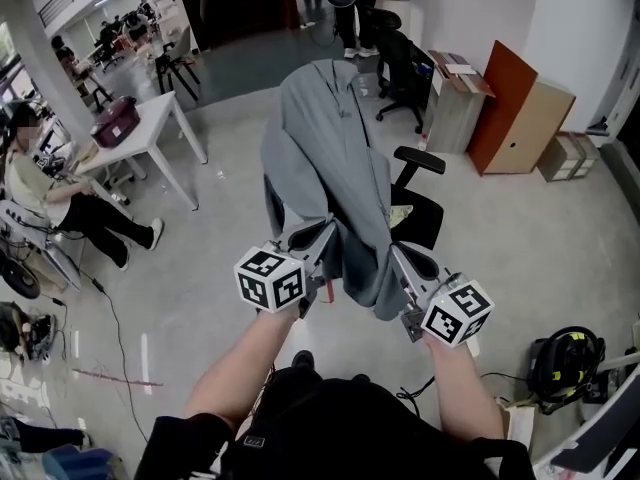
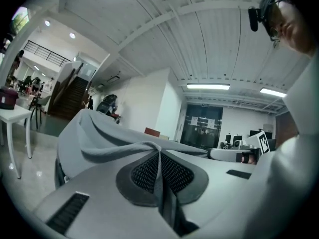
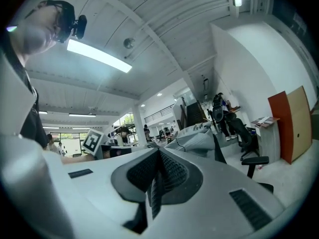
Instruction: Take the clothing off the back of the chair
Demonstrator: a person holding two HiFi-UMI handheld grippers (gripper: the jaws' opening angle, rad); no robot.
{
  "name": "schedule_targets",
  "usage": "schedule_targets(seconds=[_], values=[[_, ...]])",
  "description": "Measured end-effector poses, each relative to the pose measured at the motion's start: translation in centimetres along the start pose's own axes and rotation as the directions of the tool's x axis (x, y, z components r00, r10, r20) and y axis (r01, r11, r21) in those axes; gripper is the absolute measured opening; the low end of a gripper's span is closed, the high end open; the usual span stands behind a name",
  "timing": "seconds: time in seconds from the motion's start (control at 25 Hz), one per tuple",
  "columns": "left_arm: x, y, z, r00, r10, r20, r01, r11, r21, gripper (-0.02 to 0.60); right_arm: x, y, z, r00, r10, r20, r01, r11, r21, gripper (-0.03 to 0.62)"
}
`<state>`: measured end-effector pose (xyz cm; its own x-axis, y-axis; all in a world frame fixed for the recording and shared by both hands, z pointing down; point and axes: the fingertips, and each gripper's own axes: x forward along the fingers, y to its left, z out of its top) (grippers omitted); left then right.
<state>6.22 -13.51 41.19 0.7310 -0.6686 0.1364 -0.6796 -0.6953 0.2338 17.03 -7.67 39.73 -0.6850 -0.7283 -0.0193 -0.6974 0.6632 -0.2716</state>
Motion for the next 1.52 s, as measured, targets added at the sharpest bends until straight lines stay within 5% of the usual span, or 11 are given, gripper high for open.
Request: schedule_targets(seconds=[0.24,0.72,1.08,1.36,1.52], values=[[-1.3,5.2,0.1,1.0,0.01,0.007,-0.01,1.0,-0.014,0.006,5.4,3.5,-1.5,0.995,0.088,-0.053,-0.09,0.995,-0.045,0.017],[-7.4,23.9,1.9,0.997,0.054,-0.047,-0.048,0.992,0.12,0.006,21.9,4.2,-3.1,0.984,-0.161,-0.074,0.159,0.987,-0.027,0.02],[-4.4,31.2,1.3,0.993,0.028,-0.113,-0.012,0.991,0.135,0.006,30.0,1.1,-3.8,0.966,-0.238,-0.097,0.24,0.971,0.006,0.02],[1.7,34.9,0.7,0.99,0.023,-0.142,-0.002,0.989,0.149,0.006,37.7,-6.6,-6.1,0.954,-0.227,-0.195,0.232,0.973,0.006,0.251],[4.1,37.5,0.4,0.986,0.035,-0.161,-0.013,0.991,0.131,0.006,43.1,-10.3,-7.0,0.95,-0.185,-0.253,0.19,0.982,-0.005,0.288]])
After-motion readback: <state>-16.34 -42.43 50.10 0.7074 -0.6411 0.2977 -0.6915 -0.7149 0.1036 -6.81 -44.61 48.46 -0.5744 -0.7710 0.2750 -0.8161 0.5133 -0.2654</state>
